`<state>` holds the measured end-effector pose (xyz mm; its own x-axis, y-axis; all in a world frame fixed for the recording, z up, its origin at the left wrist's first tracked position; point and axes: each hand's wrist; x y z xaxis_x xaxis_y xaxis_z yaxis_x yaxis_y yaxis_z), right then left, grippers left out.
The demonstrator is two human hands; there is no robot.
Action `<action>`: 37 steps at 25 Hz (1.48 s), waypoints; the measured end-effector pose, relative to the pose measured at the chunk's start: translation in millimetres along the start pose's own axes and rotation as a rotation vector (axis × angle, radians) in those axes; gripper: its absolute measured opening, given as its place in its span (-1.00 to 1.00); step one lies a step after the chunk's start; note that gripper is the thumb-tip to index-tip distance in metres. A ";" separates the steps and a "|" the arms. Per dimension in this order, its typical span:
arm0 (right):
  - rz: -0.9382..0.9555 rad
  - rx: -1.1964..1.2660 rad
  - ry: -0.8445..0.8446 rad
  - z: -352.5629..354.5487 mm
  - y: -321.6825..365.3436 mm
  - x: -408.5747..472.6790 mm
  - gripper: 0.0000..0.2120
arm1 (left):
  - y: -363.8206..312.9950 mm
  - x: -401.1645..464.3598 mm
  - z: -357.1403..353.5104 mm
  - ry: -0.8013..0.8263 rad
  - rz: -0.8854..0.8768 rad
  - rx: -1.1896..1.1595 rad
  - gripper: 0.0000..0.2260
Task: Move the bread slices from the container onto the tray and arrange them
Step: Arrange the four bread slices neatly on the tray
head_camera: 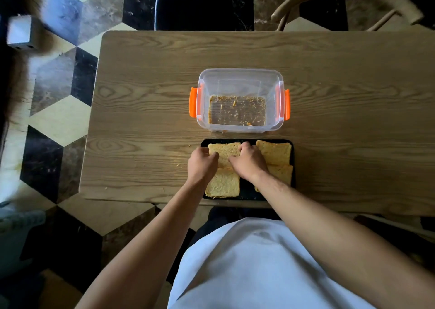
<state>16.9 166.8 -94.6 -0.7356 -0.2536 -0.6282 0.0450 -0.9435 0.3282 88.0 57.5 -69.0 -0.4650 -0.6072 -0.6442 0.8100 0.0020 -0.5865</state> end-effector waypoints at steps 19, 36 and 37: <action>0.018 0.124 0.000 -8.9 5.7 6.7 -0.50 | -2.3 19.0 -0.6 -0.033 -0.035 0.071 -0.52; -0.002 0.194 0.209 -16.7 -37.4 -43.5 -0.77 | 72.9 -29.3 13.2 -0.015 -0.040 0.102 -0.67; -0.005 0.194 0.207 -20.2 -36.9 -46.0 -0.76 | 75.0 -32.3 10.4 -0.007 -0.048 0.115 -0.64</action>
<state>62.6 209.0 -92.1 -0.5811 -0.3064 -0.7540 -0.1029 -0.8913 0.4415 167.5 68.9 -87.1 -0.5024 -0.6096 -0.6132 0.8225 -0.1182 -0.5564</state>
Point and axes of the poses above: each hand's wrist, its own x-axis towards the middle knuckle, its own z-axis out of the back of the hand, y = z × x, and after that the axes turned 6 degrees about -x, right-handed
